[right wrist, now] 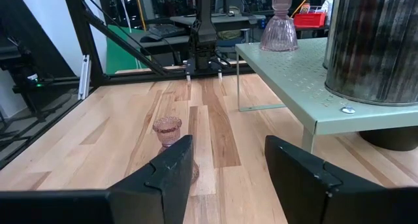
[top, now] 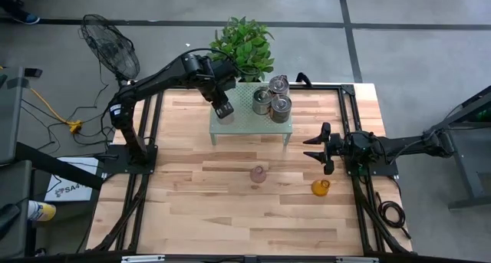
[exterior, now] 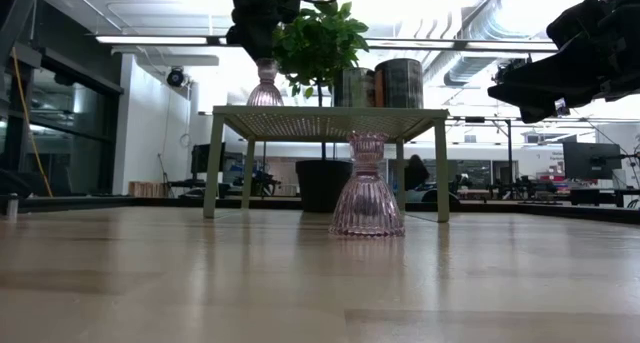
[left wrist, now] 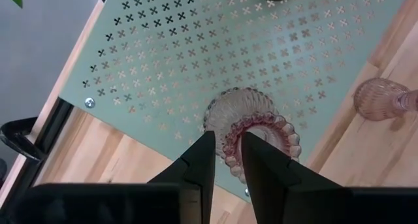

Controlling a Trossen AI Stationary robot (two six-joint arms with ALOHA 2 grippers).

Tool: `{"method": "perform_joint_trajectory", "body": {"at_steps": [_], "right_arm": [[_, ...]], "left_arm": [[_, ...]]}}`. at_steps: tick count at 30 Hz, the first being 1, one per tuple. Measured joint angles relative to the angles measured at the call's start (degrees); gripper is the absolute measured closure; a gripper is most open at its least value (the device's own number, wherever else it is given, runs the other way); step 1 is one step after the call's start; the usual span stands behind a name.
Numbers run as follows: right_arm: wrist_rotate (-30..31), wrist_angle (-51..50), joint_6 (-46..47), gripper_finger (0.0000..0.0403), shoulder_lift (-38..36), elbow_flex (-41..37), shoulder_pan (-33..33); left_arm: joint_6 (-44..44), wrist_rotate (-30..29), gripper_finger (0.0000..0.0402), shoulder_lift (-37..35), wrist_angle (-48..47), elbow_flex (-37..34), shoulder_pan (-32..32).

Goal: Pick & Place candle stick holders
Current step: Put the left pink glass candle holder on the shelf

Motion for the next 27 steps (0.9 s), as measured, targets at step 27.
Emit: {"method": "perform_joint_trajectory", "body": {"at_steps": [27], "right_arm": [[0.0,0.0,0.0,0.0217,0.0,0.0,0.0]], "left_arm": [[-2.72,-6.0,0.0287,-0.73,-8.08,13.38,-2.49]]}}
